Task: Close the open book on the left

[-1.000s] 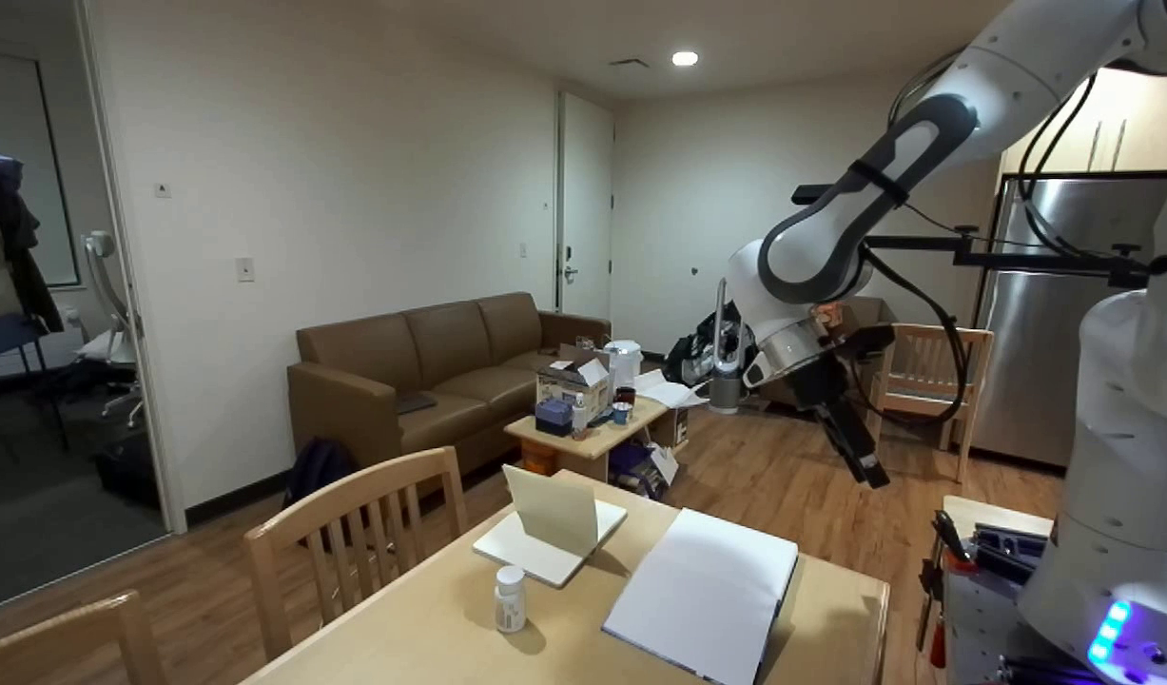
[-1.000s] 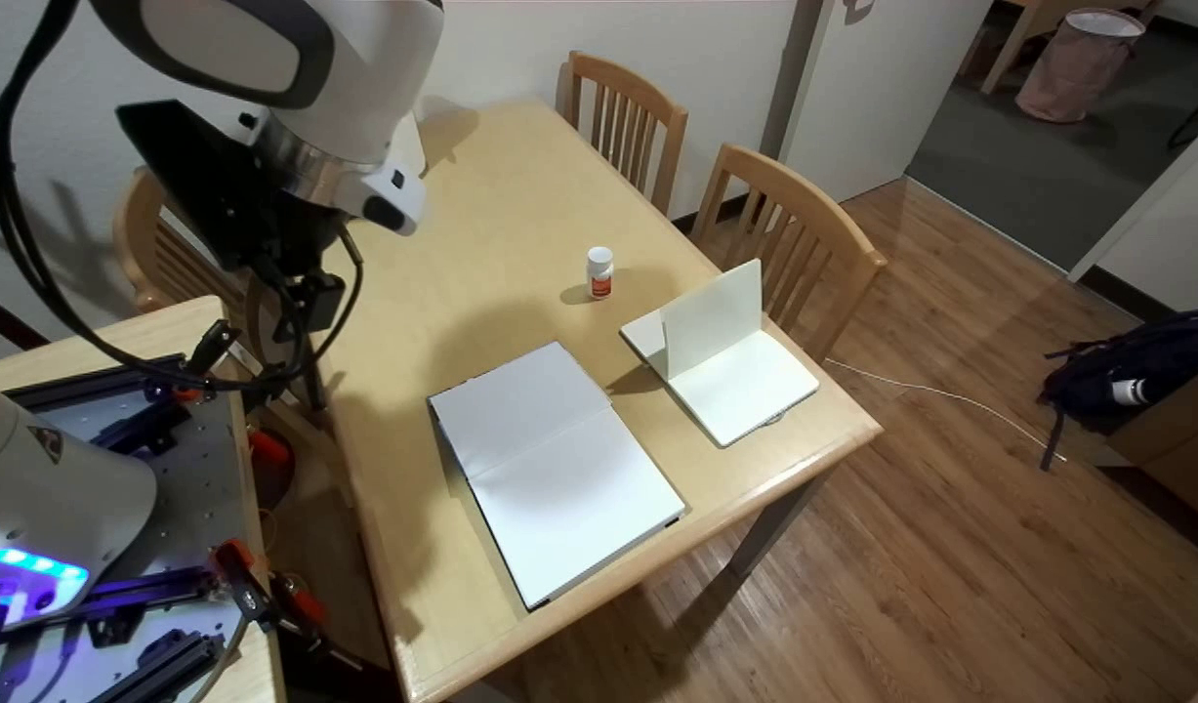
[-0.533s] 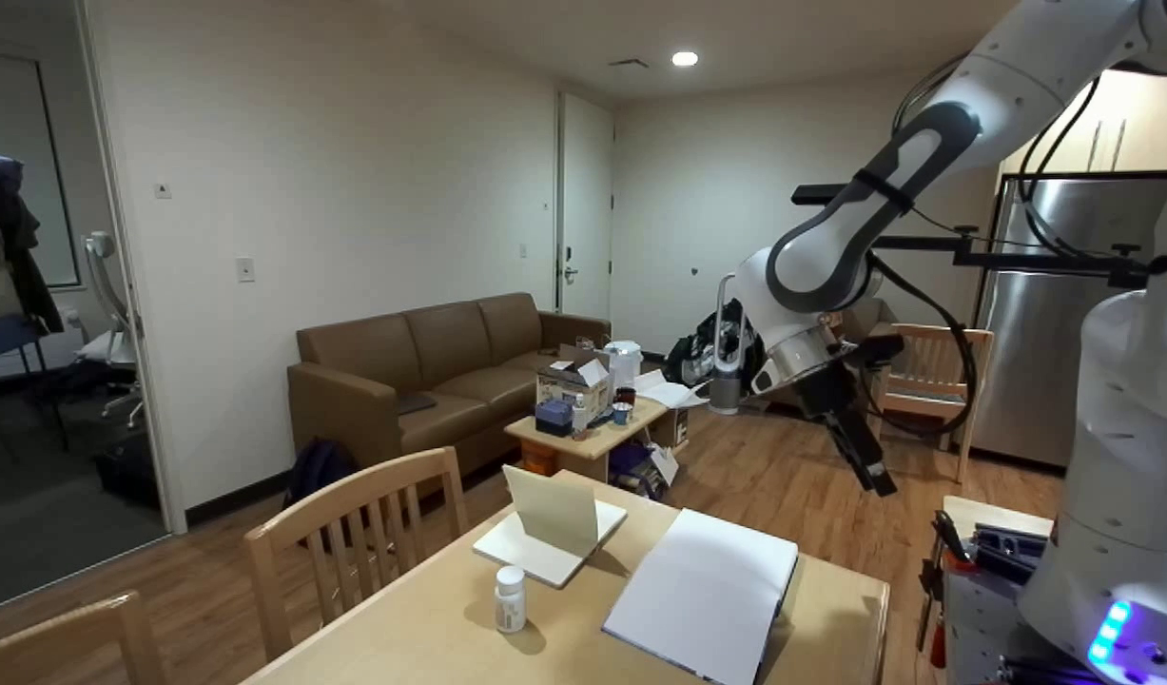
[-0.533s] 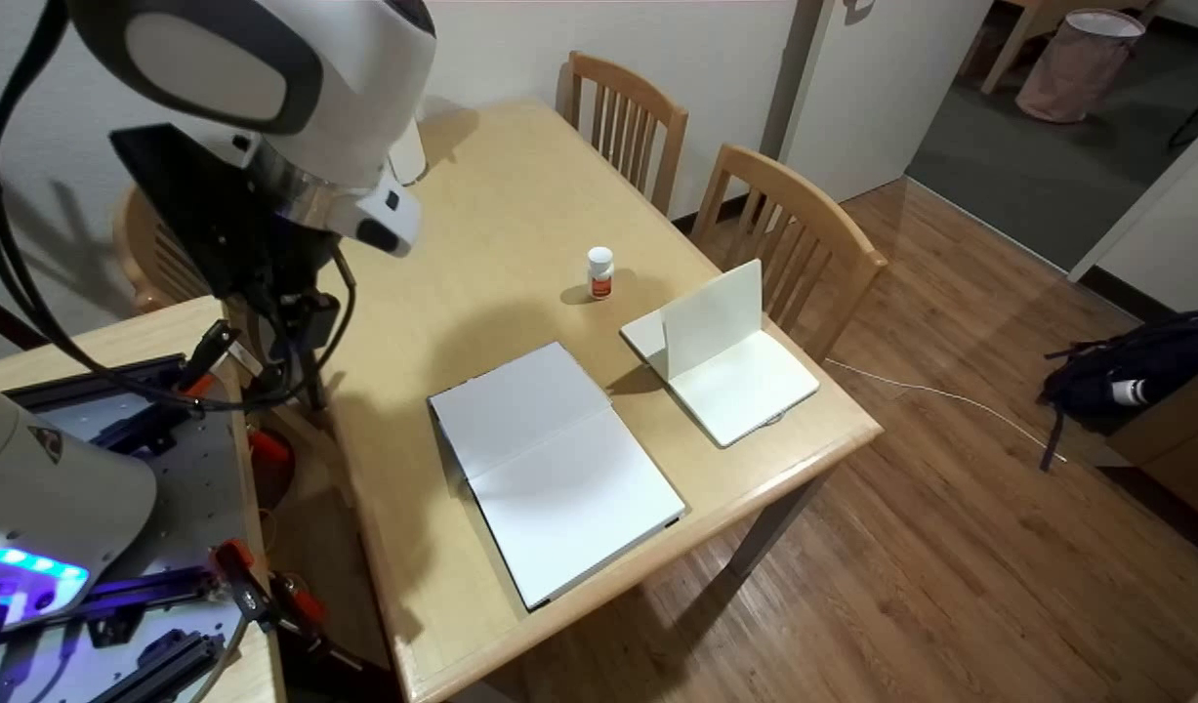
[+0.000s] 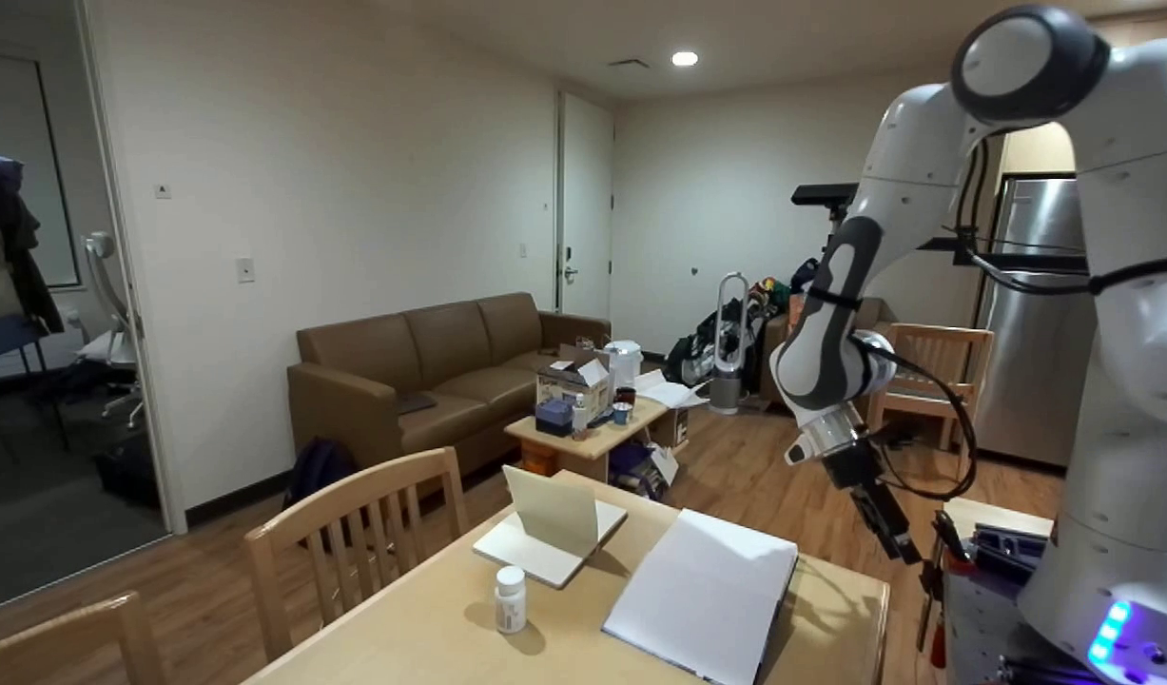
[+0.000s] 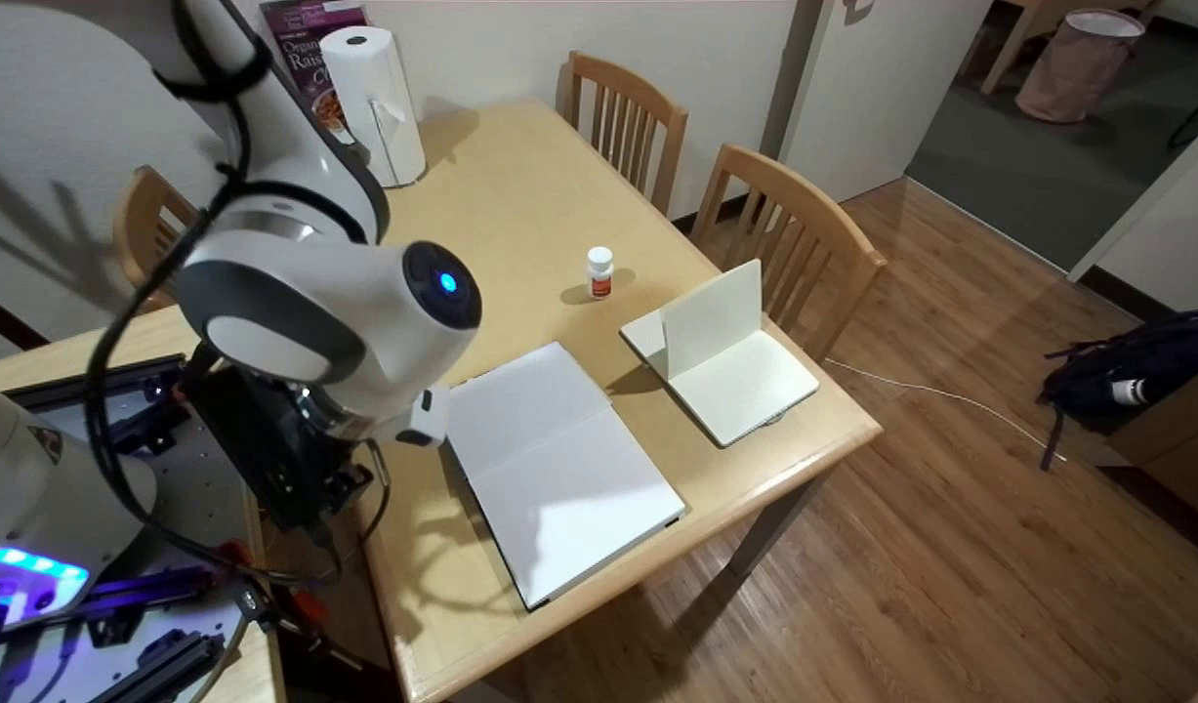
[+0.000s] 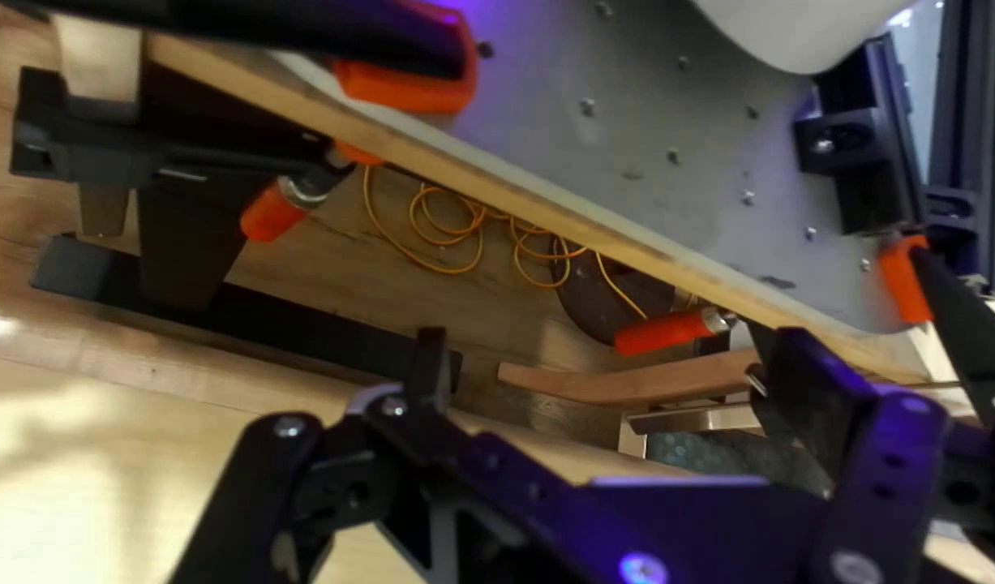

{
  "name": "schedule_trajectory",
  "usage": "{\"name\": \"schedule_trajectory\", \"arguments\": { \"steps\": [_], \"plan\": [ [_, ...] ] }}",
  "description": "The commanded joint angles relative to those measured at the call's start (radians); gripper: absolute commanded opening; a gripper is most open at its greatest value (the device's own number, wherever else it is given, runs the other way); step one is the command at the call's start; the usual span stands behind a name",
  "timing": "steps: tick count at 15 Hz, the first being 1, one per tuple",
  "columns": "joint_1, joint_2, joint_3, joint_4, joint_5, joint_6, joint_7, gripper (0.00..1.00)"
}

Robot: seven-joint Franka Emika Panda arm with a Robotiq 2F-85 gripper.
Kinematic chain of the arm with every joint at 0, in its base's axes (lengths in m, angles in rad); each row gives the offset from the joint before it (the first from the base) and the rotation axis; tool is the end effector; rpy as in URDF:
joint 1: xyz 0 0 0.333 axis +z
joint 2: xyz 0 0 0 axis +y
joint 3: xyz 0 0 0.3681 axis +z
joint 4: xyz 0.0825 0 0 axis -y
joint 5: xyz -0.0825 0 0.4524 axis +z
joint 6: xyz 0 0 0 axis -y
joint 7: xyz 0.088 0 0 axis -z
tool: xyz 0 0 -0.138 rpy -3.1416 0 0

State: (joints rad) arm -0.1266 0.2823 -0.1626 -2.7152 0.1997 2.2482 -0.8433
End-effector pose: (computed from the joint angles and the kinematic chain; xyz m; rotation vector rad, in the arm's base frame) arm 0.2884 -0.0855 0.0677 -2.5421 -0.4587 0.8021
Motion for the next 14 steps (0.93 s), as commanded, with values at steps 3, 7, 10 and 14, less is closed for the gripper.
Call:
{"name": "schedule_trajectory", "arguments": {
  "steps": [3, 7, 10, 14],
  "plan": [
    [-0.141, 0.334, 0.088, 0.184, -0.041, 0.042, -0.154, 1.0],
    [-0.15, 0.329, 0.101, 0.172, -0.048, 0.063, -0.108, 1.0],
    [-0.151, 0.337, 0.103, 0.179, -0.048, 0.061, -0.109, 1.0],
    [-0.188, 0.374, 0.155, 0.263, 0.019, -0.06, -0.102, 1.0]
  ]
}}
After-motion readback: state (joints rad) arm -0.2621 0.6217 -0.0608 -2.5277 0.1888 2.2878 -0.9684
